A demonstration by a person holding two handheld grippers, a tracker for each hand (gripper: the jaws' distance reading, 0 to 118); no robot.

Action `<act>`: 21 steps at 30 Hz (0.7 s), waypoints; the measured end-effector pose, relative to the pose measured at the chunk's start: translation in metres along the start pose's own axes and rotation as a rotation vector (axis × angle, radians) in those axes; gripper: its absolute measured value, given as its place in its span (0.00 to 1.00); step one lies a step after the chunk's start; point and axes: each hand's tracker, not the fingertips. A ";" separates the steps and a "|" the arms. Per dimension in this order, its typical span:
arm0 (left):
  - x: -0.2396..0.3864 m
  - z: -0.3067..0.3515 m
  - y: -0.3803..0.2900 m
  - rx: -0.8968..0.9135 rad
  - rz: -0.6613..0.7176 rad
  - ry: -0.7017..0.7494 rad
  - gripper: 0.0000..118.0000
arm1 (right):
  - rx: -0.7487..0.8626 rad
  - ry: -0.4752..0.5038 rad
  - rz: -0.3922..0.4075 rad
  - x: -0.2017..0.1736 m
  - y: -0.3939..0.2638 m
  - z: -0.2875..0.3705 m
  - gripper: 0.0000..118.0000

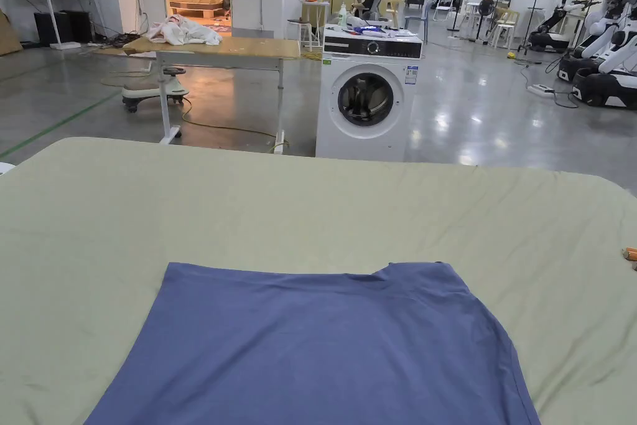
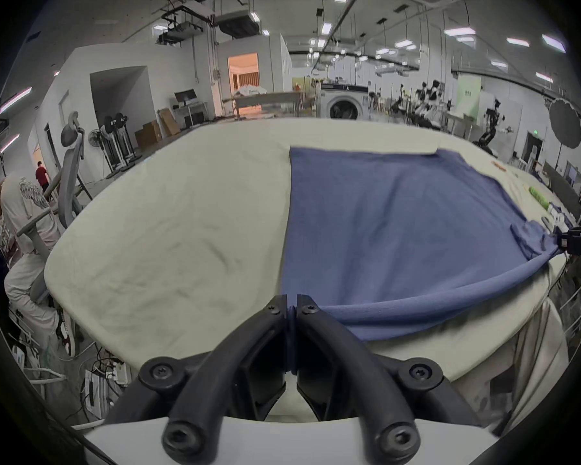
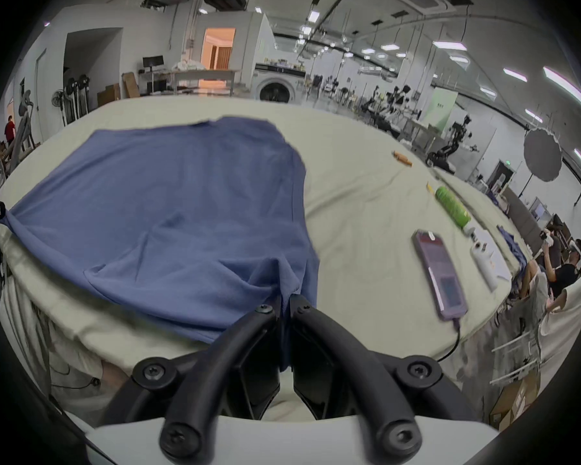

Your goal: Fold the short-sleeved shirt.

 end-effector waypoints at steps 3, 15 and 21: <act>0.001 -0.012 -0.010 -0.041 -0.012 0.011 0.00 | -0.042 0.016 -0.024 -0.001 -0.013 -0.014 0.03; 0.006 -0.012 -0.010 0.040 -0.017 0.030 0.33 | -0.002 -0.064 -0.027 -0.007 0.000 -0.001 0.67; 0.041 0.016 0.040 0.225 0.018 0.001 0.33 | 0.247 -0.020 -0.092 -0.028 0.043 0.026 0.67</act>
